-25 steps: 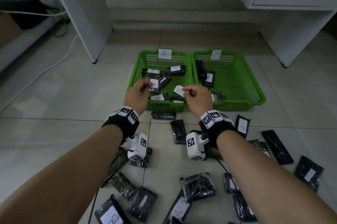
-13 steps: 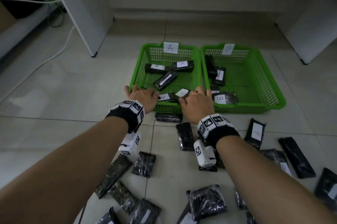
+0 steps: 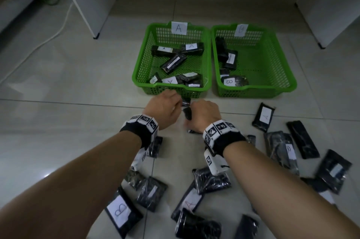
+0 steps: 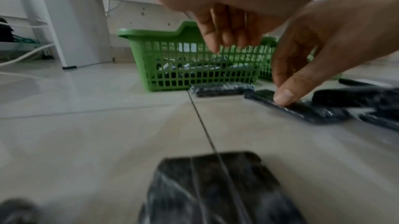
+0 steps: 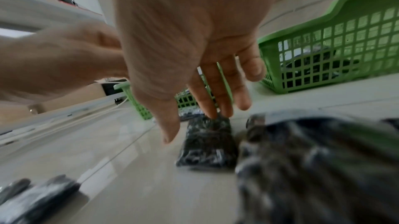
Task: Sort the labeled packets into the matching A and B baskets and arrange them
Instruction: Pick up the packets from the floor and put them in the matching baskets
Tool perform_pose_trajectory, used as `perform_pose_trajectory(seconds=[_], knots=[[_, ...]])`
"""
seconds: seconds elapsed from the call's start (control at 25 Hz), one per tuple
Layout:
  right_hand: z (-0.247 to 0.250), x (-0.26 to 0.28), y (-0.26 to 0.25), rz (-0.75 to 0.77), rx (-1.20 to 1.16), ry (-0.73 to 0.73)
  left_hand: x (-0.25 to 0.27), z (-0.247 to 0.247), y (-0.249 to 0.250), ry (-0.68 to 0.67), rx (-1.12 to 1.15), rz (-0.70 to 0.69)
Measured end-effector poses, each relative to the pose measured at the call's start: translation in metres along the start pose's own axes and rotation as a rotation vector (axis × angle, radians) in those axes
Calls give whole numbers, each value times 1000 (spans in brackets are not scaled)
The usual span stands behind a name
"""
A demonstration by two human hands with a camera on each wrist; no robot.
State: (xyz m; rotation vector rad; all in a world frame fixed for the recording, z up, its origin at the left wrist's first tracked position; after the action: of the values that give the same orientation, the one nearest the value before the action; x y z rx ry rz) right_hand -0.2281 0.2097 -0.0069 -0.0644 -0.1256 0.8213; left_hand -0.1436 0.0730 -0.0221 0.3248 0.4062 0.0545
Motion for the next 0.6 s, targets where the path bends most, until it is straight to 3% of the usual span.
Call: perform_pose_trajectory(seconds=[0.12, 0.2, 0.32, 0.4, 0.52, 0.6], knots=[[-12, 3, -5, -40, 49, -104, 12, -26, -10, -228, -91, 113], [-4, 0, -2, -103, -43, -123, 13, -28, -13, -339, -181, 223], [13, -4, 17, -309, -489, -115, 10, -28, -12, -323, -401, 220], [25, -5, 33, -366, -768, -152, 13, -28, -14, -285, -454, 228], [41, 0, 46, -446, -1201, -246, 21, -28, -18, -287, -285, 318], [48, 0, 49, -482, -1393, -246, 24, -24, -16, -140, -9, 420]])
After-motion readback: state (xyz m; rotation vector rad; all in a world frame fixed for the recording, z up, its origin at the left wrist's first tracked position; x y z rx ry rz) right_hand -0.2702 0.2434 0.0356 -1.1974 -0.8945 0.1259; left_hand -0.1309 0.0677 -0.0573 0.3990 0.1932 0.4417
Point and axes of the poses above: each hand's wrist, its own x-axis away from the middle knuckle, its own z-axis out of the back of the hand, y = z × x, the point moved 1 cm from there along -x, towards the middle knuckle, and after that the axes turned 7 degrees about y, right-handed, at the moved point
